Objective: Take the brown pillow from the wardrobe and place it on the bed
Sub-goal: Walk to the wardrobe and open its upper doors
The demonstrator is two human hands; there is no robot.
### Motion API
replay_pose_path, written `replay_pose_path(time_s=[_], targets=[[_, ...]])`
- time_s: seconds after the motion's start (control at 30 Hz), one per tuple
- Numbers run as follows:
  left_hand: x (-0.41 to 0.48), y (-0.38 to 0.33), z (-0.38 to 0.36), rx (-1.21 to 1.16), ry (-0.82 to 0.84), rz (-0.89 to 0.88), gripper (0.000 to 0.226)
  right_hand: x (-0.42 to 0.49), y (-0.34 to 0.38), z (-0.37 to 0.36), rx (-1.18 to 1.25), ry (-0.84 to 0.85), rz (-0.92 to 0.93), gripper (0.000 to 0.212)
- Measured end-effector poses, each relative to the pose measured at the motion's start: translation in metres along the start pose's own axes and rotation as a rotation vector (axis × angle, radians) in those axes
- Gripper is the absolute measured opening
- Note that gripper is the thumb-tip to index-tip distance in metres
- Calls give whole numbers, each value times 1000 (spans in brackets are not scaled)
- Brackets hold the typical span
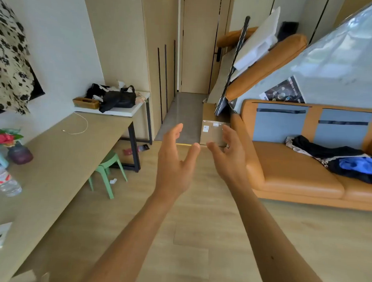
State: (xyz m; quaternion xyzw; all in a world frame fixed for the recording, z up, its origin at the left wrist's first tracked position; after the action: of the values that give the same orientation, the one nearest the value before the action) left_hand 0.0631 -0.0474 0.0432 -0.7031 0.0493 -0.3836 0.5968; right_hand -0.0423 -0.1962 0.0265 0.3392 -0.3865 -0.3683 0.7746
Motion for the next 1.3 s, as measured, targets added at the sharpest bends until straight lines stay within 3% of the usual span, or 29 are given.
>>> replay_pose_path(time_s=[0.3,0.73,0.97,1.3], targets=[[42,42,-29,-65,-91,64,45,65,-65,-17,99,20,-82,60],[128,128,-95,-66,-125,156,48,199,-118,-58,110,106,-91,58],[202,195,-94,-95,-164,211,46,267,-135,-122,120,181,-118,58],[370,293,-109,-188,-97,233,40,413,-155,-212,37,154,-131,54]])
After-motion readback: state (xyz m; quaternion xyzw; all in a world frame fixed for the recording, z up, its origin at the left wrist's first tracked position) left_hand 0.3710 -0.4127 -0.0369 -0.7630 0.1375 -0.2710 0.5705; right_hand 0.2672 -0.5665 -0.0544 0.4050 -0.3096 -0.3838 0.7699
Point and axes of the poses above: each hand's wrist, its own x-axis towards the middle knuckle, its own z-axis out of the back of the hand, y = z × x, the point moved 9 cm from there along x, towards the middle knuckle, and after that the axes turned 14 degrees about -x, right-handed, at the moved point
